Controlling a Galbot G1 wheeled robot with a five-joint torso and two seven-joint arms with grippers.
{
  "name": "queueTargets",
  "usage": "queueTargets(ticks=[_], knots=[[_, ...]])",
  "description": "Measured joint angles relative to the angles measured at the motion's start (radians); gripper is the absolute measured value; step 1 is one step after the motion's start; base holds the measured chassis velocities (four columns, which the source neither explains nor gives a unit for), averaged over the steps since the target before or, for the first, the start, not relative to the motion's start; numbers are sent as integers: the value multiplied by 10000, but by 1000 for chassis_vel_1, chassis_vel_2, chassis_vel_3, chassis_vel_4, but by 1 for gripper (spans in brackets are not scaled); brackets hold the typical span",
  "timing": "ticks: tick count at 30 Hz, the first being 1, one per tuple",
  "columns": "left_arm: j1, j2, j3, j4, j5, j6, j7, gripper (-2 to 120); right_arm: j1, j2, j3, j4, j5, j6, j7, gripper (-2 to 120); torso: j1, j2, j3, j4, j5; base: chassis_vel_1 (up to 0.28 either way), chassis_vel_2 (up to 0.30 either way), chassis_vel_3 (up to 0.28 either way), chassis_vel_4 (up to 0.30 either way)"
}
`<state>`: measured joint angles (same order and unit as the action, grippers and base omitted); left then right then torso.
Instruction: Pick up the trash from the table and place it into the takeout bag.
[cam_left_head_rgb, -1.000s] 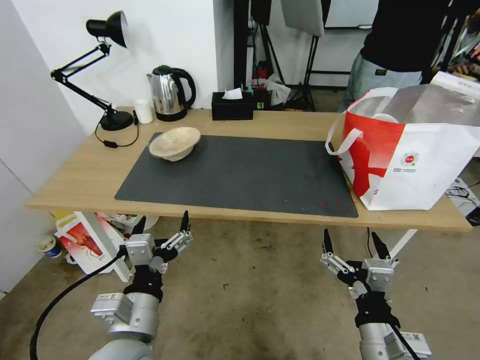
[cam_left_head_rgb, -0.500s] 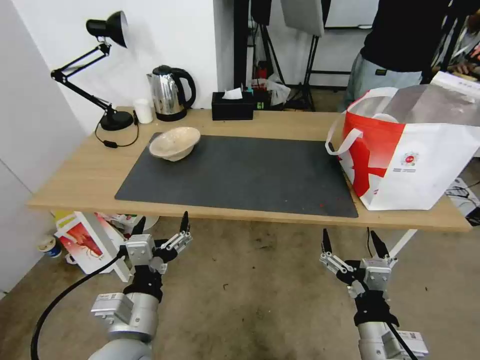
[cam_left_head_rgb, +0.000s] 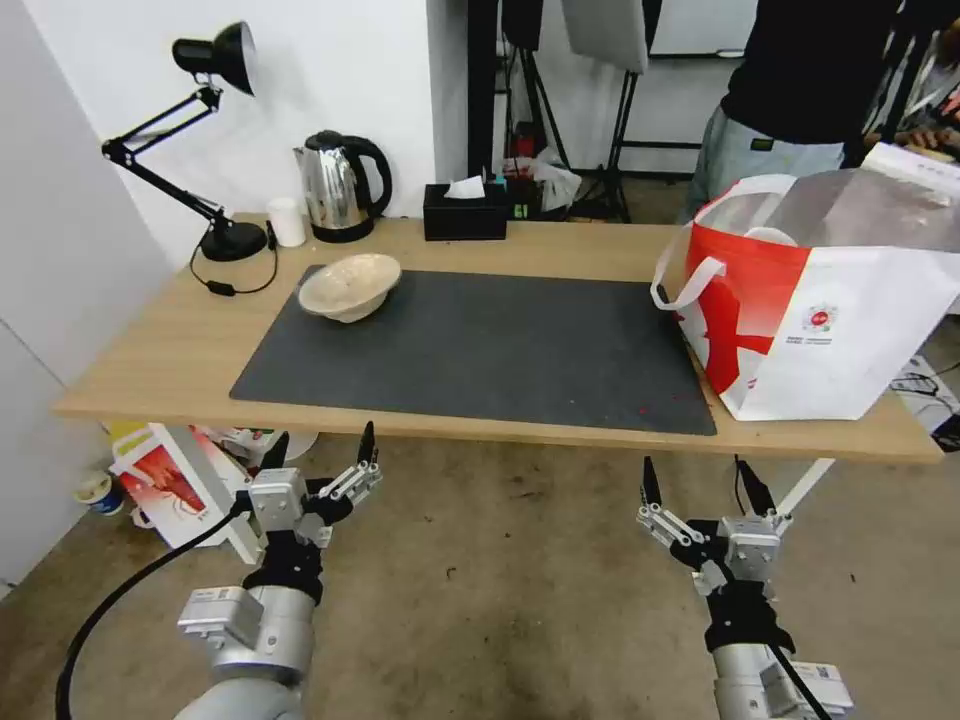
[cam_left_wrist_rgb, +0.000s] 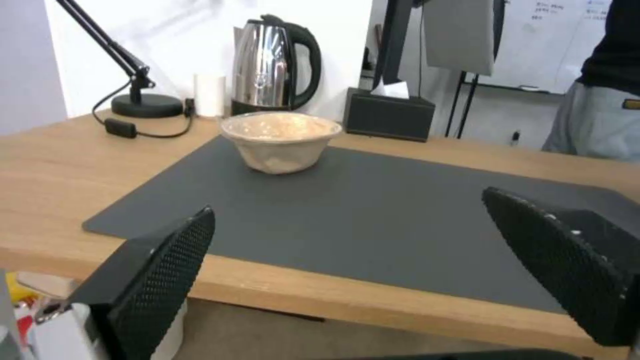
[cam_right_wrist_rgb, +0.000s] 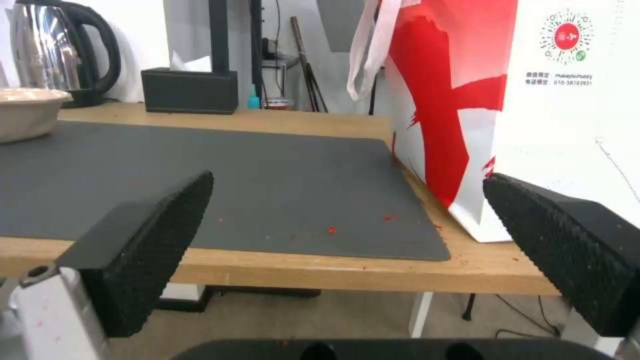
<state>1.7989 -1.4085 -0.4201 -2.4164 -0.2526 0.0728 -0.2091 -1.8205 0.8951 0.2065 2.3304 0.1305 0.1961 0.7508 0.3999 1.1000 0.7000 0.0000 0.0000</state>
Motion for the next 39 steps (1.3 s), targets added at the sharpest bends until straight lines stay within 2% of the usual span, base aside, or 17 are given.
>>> queueTargets(ticks=[19, 22, 23, 25, 26, 28, 39], knots=[[-379, 460, -755, -363, -991, 460, -110, 100, -1, 0, 4, 17, 1, 2, -1, 100, 0, 0, 0, 1, -1, 0, 0, 0, 0], [-783, 879, -1145, -548, -1941, 829, -348, 100, -1, 1, 6, 17, 3, 2, -2, 100, 1, 0, 0, 0, -1, 0, 0, 0, 0], [-783, 879, -1145, -548, -1941, 829, -348, 100, -1, 1, 6, 17, 3, 2, -2, 100, 1, 0, 0, 0, -1, 0, 0, 0, 0], [-1152, 1374, -1437, -630, -2726, 1046, -582, 100, -1, 1, 5, 18, 5, 2, -2, 100, 1, 0, 0, 0, -2, 0, 0, 0, 0], [-1152, 1374, -1437, -630, -2726, 1046, -582, 100, -1, 1, 5, 18, 5, 2, -2, 100, 1, 0, 0, 0, -2, 0, 0, 0, 0], [-1360, 1815, -1624, -691, -3227, 1166, -731, 100, -1, 1, 5, 18, 6, 2, -2, 100, 0, 0, 0, -1, 0, 0, 0, 0, 0], [-1712, 2352, -1762, -744, -4066, 1427, -1114, 100, -1, 1, 6, 17, 14, 2, -2, 100, 0, 0, 0, 0, -1, 0, 0, 0, 0]])
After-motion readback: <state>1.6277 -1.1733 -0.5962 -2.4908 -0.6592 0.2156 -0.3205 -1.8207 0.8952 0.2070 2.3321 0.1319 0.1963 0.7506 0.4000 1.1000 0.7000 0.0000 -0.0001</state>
